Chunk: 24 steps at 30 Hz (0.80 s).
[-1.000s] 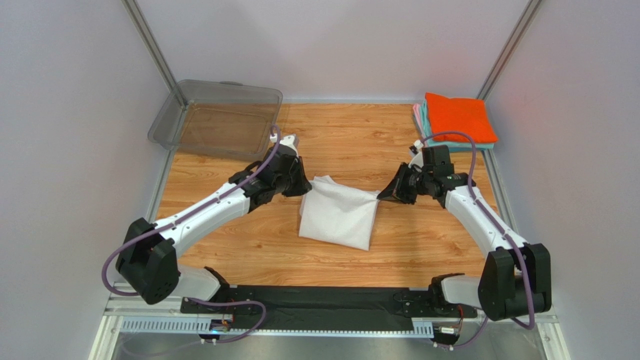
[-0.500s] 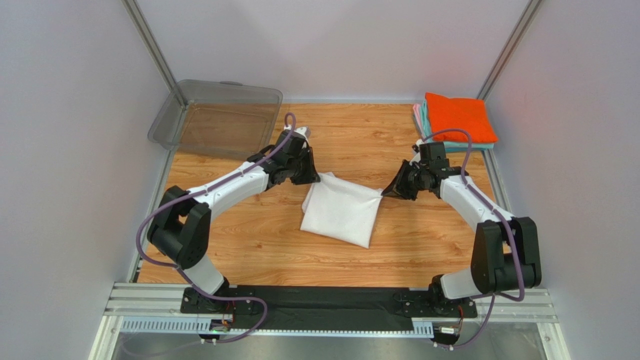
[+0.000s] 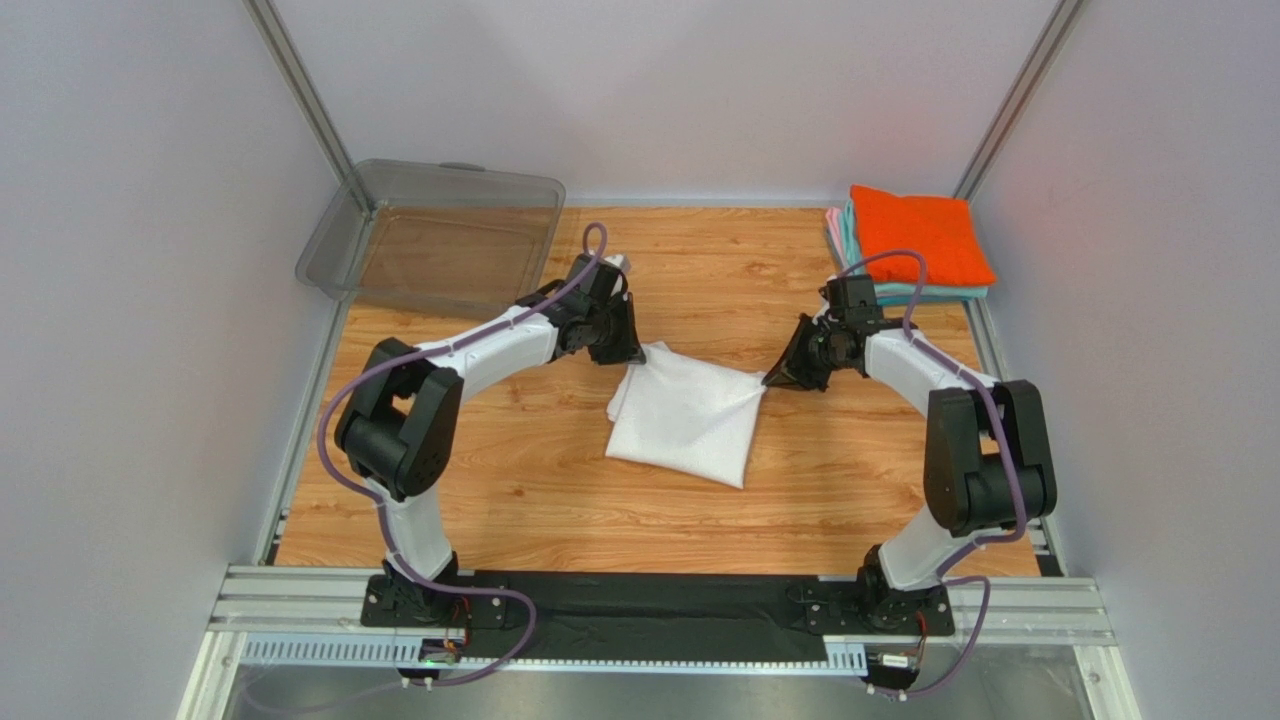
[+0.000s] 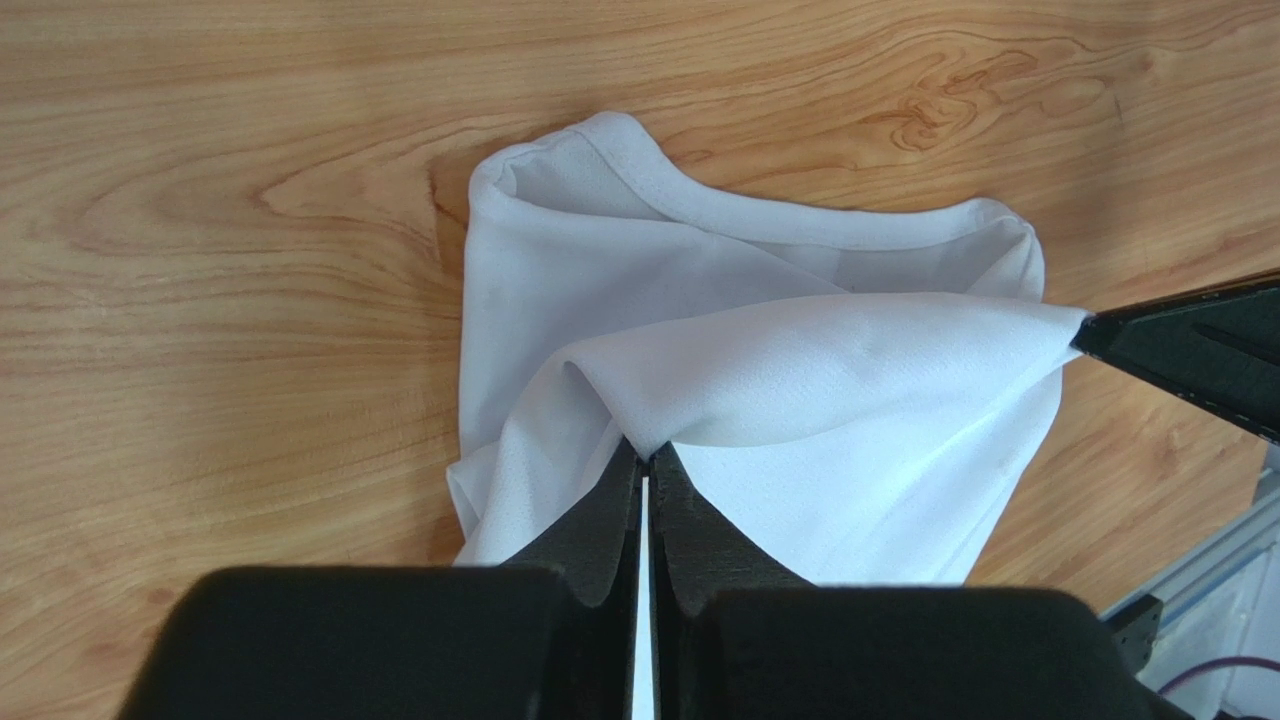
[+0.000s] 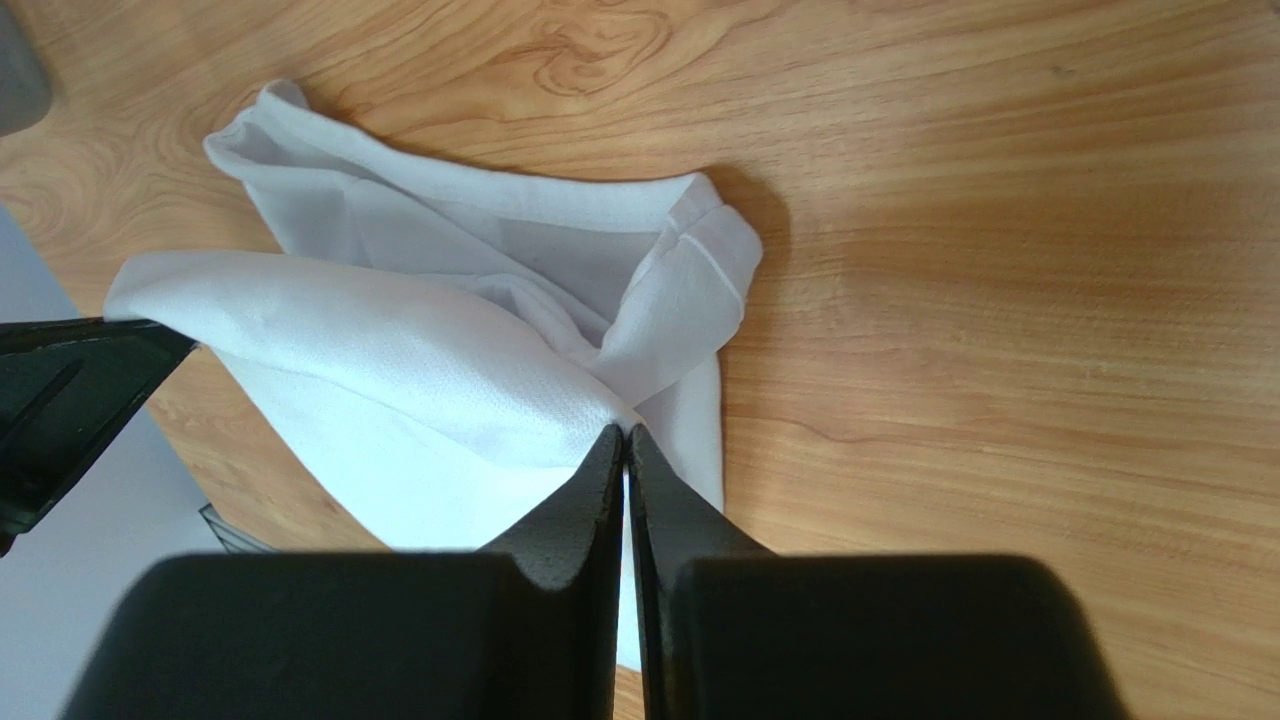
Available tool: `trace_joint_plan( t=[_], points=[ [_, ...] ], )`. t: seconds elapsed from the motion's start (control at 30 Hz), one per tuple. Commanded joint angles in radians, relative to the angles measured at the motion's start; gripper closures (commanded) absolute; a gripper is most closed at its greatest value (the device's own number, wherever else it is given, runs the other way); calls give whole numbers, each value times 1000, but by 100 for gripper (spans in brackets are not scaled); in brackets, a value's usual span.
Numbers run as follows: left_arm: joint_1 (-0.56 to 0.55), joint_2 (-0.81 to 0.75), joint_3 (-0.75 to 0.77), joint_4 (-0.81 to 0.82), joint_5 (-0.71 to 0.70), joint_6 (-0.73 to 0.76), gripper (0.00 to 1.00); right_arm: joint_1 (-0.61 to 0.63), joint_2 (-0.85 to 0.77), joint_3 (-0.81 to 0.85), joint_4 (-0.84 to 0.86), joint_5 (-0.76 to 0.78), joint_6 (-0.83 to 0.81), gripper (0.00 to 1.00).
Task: Fold and stack the t-shirts
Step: Fold the tshirt
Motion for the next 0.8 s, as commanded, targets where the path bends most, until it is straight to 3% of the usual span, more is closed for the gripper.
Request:
trace_joint_plan(
  t=[0.0,0.07,0.1,0.13,0.2,0.27,0.33,0.57,0.77],
  points=[
    [7,22,54,3,9,22,92,-5,31,57,61,47,-3,93],
    [9,27,63,-12,3,22,72,-5,35,75,55,44,-6,90],
    [9,25,68,-20,-8,23,64,-5,31,84,47,42,-9,82],
    [9,21,78,-43,-16,23,47,-5,20,98,24,33,-15,76],
    [9,7,83,-54,-14,23,29,-5,-2,101,1,28,-23,55],
    [9,-28,76,-58,-4,25,4,-5,-31,95,-5,12,-24,42],
    [9,-73,54,-55,13,22,0,-3,-84,81,-17,-24,-23,0],
    [-13,-190,-33,7,82,-4,0,40,-256,-26,28,-182,5,0],
    [-25,-144,-49,121,187,-37,0,117,-256,-89,125,-246,55,0]
  ],
)
